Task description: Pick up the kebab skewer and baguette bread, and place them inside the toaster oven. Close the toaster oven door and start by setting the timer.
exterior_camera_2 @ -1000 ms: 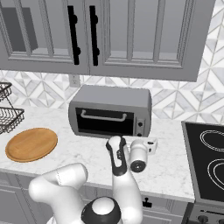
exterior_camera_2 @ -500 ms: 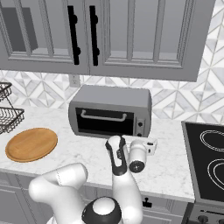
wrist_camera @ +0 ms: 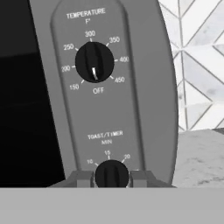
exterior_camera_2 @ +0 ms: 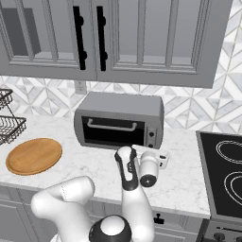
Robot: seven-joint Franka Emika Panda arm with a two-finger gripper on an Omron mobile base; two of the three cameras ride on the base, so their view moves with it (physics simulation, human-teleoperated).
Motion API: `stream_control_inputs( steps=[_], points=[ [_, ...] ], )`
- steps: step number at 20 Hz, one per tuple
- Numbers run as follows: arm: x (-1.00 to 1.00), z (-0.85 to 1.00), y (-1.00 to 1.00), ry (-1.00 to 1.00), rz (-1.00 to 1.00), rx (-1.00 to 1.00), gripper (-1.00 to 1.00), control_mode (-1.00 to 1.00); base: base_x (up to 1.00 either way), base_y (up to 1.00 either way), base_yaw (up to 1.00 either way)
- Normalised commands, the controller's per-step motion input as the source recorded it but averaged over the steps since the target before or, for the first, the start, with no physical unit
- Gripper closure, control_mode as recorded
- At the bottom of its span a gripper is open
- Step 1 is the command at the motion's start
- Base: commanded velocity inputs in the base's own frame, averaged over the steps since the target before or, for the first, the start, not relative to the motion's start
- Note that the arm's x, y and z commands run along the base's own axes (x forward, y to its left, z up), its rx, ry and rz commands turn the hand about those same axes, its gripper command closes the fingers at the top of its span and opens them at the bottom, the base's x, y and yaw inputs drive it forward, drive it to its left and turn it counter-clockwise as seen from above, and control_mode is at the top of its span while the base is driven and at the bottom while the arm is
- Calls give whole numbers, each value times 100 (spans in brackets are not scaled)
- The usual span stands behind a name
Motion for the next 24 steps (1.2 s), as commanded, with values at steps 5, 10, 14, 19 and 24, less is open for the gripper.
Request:
stream_control_inputs(
  steps=[5,10,14,19,24],
  points=[
    [0,0,0,0,0,18,100,-100,0,0,0],
    [0,0,0,0,0,16,100,-100,0,0,0],
    [0,0,0,0,0,16,100,-100,0,0,0],
    [0,0,0,0,0,16,100,-100,0,0,0],
    [0,0,0,0,0,16,100,-100,0,0,0]
  ],
)
